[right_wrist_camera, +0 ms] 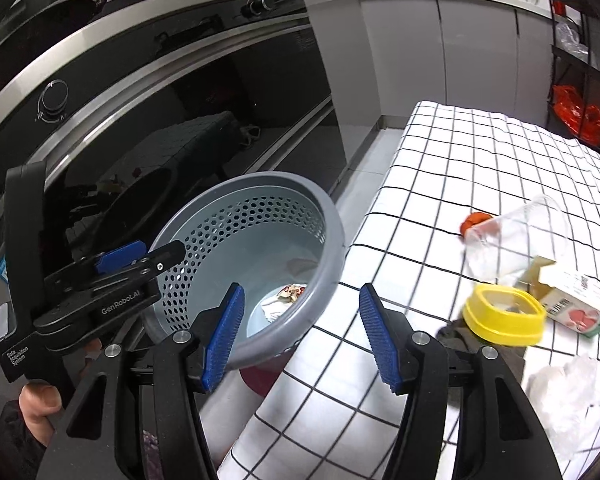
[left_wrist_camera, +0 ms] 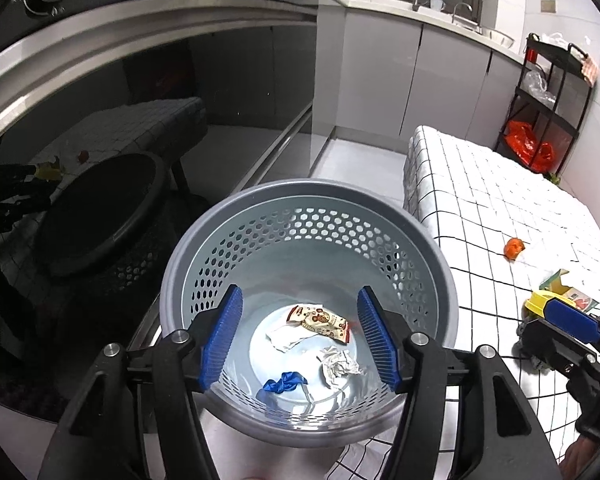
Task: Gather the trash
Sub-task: 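Move both grippers back toward the clear plastic bag on the table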
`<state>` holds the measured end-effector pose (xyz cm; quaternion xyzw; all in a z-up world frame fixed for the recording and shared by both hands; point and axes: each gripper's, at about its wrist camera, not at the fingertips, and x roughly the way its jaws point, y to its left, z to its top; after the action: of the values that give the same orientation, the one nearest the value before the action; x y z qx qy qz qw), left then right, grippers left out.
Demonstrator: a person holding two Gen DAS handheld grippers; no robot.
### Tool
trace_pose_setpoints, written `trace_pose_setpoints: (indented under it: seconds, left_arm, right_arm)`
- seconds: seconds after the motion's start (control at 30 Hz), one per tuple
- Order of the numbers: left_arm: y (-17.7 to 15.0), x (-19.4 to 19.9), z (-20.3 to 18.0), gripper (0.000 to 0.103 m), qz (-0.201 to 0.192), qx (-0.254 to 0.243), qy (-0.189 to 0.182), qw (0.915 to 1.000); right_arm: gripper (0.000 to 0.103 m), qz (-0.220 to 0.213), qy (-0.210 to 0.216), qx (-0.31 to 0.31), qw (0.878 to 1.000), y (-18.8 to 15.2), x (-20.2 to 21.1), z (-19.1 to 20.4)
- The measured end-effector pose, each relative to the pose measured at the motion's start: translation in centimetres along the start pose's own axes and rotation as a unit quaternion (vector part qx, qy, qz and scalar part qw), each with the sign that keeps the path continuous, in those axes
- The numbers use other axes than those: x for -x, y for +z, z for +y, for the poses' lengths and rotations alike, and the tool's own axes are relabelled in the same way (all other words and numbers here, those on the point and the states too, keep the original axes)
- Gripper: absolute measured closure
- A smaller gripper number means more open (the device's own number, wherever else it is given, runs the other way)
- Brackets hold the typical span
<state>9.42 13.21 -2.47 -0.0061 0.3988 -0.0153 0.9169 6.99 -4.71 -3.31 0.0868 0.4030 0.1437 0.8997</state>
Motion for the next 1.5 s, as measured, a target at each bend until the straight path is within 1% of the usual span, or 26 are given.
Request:
trace_pose_setpoints:
  seconds: [0.2, 0.47, 0.53, 0.73, 0.93, 1.13, 1.3, 1.43, 1.5]
  left_arm:
    - [-0.3, 0.2, -0.5, 0.044, 0.006, -0.004, -0.005, 1.0000]
    - [-0.4, 1.6, -2.5, 0.044, -0.011, -0.023, -0.019, 0.9995]
    - [-0.5, 1.9, -3.3, 0.044, -0.013, -0.030, -0.025, 0.9992]
    - [-1.0, 2.9, -6.4, 0.042, -0.019, -0.054, -0.055, 0.9969]
    - [-1.3, 3.6, -9.9, 0.041, -0.025, -0.081, -0.080, 0.9932]
    - [-1.5, 3.6, -12.6, 0.039, -0.023, -0.093, -0.103, 0.9901]
    - [-1.9, 3.1, -14.8, 0.035, -0.013, -0.107, -0.113, 0.9877]
    - [-2.6, 2.4, -16.4, 0.034, -0.005, -0.125, -0.113, 0.9856]
    - [-2.7, 2.0, -16.9, 0.031, -0.001, -0.131, -0.112, 0.9851]
  right_arm:
    - [0.046, -0.019, -0.008, -0.016, 1.000, -0.9, 2.3, -0.9]
    - [0.044, -0.048, -0.030, -0.033, 0.998, -2.5, 6.7, -2.6]
    - [0.042, -0.056, -0.037, -0.041, 0.997, -3.0, 7.9, -3.3]
    - [0.042, -0.067, -0.067, -0.070, 0.993, -5.0, 10.8, -6.5]
    - [0.042, -0.068, -0.101, -0.097, 0.988, -6.7, 12.4, -9.8]
    - [0.042, -0.054, -0.129, -0.115, 0.984, -8.4, 13.0, -12.5]
    - [0.042, -0.045, -0.138, -0.115, 0.983, -9.5, 12.5, -13.7]
    - [0.042, -0.037, -0.136, -0.117, 0.983, -9.9, 11.8, -14.5]
    - [0.041, -0.028, -0.130, -0.114, 0.985, -9.6, 11.3, -14.7]
